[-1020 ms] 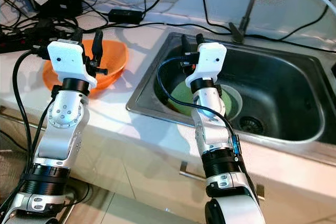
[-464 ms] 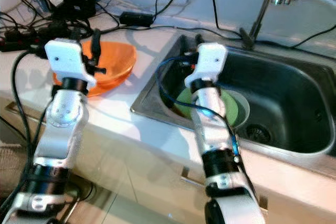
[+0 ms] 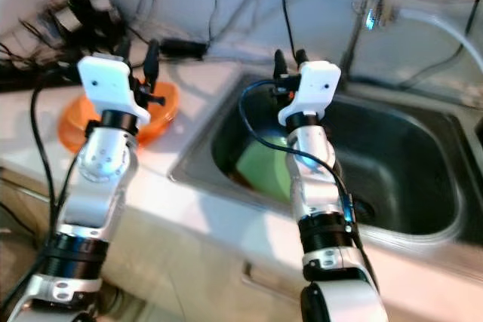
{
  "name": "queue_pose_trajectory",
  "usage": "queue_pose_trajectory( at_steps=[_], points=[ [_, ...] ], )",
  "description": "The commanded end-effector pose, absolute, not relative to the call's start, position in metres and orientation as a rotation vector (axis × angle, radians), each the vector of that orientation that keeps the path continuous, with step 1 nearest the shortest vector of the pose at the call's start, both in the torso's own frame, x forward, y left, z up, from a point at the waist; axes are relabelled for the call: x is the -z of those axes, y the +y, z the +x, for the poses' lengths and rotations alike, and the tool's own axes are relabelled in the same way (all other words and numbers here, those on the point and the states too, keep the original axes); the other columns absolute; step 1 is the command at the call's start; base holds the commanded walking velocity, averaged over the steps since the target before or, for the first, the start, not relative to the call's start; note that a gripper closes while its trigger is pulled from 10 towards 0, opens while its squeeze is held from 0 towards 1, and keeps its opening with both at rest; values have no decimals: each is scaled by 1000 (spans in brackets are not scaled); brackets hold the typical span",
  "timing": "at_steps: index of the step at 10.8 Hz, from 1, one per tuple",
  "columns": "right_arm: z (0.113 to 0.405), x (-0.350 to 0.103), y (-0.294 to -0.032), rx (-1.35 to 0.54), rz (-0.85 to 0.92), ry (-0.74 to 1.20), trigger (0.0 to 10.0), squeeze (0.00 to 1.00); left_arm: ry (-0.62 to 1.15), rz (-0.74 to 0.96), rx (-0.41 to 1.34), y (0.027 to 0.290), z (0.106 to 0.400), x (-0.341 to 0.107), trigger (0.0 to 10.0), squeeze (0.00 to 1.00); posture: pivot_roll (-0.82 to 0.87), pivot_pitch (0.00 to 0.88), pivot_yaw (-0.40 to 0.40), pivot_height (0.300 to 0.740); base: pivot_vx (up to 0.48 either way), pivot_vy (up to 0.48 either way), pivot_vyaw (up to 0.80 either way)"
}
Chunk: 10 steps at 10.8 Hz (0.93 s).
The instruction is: Kitchen organization
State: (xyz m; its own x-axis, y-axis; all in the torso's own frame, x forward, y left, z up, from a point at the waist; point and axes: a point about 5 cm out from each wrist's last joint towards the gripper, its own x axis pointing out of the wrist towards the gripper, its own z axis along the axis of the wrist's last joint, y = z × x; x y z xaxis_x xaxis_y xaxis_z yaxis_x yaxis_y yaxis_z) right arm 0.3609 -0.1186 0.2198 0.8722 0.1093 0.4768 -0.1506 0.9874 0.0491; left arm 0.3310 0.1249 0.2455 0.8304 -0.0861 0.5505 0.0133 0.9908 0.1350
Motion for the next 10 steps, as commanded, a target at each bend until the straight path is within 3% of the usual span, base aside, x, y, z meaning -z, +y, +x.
queue_pose_trajectory(
  at_steps=[1, 10],
  points=[
    [361, -225, -109, -167, 96, -506, 10000, 0, -590, 132, 35, 132, 331, -246, 10000, 0, 205, 16, 4, 740, 349, 0, 0],
    [361, -222, -106, -178, 98, -494, 10000, 0, -581, 132, 81, 129, 330, -244, 10000, 0, 209, 19, 2, 740, 0, 0, 0]
  ],
)
